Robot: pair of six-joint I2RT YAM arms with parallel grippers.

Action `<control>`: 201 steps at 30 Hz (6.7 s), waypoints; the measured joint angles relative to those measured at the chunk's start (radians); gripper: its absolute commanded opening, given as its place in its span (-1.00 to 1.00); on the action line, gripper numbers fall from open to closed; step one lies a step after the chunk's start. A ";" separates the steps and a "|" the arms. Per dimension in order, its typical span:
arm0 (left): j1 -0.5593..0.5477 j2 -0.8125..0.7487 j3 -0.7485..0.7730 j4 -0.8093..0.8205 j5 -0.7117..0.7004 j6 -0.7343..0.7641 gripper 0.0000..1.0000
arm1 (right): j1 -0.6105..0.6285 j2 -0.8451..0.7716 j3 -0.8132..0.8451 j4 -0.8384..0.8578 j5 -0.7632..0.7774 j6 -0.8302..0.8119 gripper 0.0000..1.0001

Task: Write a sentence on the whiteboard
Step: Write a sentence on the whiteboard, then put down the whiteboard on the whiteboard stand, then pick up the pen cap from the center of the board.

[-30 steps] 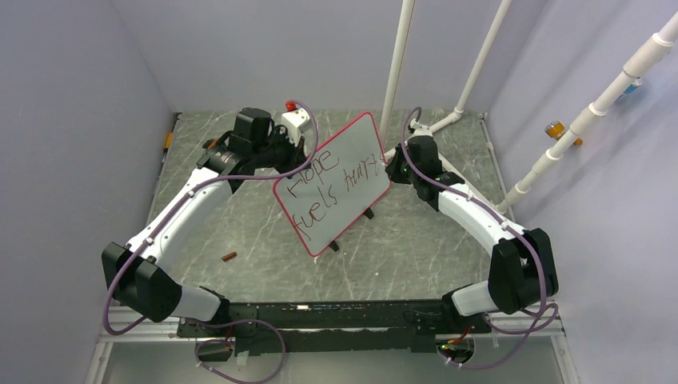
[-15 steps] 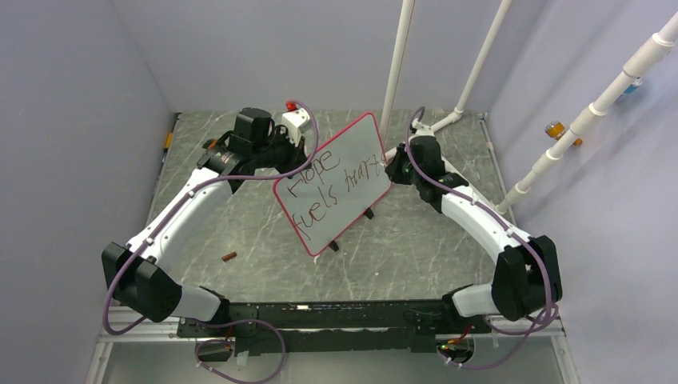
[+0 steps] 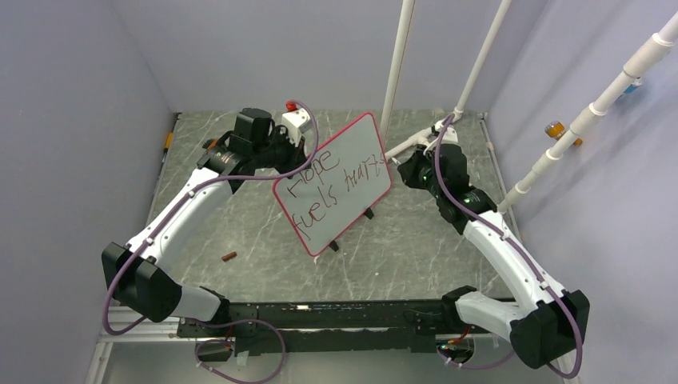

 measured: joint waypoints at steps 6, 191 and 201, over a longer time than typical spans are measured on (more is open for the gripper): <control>0.000 0.006 0.016 -0.033 -0.003 0.002 -1.00 | 0.000 -0.030 -0.009 -0.034 -0.001 0.000 -1.00; 0.560 -0.306 -0.824 -0.311 -0.542 -1.696 0.07 | 0.030 -0.069 -0.114 -0.034 -0.025 -0.028 -1.00; 0.585 -0.218 -0.813 -0.294 -0.546 -1.653 -0.40 | 0.045 -0.064 -0.114 -0.034 -0.021 -0.028 -1.00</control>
